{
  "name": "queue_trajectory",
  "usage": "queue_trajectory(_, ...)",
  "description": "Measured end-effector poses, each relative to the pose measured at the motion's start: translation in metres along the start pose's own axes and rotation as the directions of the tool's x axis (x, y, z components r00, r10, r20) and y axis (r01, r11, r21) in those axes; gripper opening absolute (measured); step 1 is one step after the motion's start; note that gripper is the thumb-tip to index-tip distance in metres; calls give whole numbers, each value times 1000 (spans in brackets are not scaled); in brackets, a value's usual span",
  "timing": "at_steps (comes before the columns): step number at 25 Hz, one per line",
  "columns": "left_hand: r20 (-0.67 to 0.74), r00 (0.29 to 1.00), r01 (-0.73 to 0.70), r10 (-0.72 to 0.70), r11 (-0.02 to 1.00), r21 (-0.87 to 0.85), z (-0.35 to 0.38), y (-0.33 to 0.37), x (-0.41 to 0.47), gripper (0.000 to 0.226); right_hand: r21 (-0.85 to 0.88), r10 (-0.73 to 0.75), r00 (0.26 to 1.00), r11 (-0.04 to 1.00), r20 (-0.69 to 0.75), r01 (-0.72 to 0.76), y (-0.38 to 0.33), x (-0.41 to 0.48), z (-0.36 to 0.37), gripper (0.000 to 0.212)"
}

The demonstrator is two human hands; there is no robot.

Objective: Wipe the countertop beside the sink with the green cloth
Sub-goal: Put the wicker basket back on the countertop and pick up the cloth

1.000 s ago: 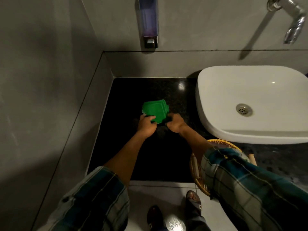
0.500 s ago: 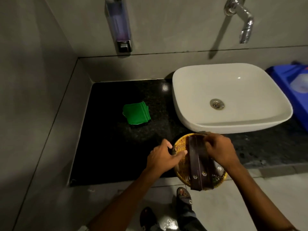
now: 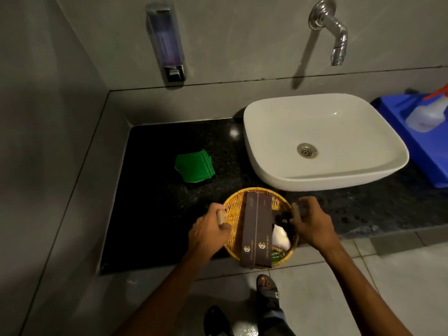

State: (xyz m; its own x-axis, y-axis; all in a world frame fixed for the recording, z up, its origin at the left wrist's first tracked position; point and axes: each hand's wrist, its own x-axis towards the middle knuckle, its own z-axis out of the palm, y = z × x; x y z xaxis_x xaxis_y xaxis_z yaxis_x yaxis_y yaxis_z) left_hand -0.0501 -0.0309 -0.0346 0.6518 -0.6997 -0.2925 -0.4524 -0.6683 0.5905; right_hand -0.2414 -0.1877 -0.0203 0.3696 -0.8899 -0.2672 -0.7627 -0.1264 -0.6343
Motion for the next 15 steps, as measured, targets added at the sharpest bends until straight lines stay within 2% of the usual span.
queue_trajectory(3, -148, 985, 97, -85, 992, 75, -33, -34, 5, 38, 101, -103, 987, 991, 126, 91, -36, -1, 31, 32)
queue_trajectory(7, -243, 960, 180, -141, 972, 149, -78, -88, 14, 39, 118, -213, 946, 975, 244, 189, -89, 5, 83, 41)
queue_trajectory(12, -211, 951, 262, -227, 953, 153, -97, -118, 18, 40, 108, -230, 896, 973, 380, 204, -117, 16, 122, 49)
queue_trajectory(15, -246, 929, 336, -278, 912, 236, -102, -111, 34, 54, 97, -185, 890, 983, 417, 158, -118, 44, 111, 53)
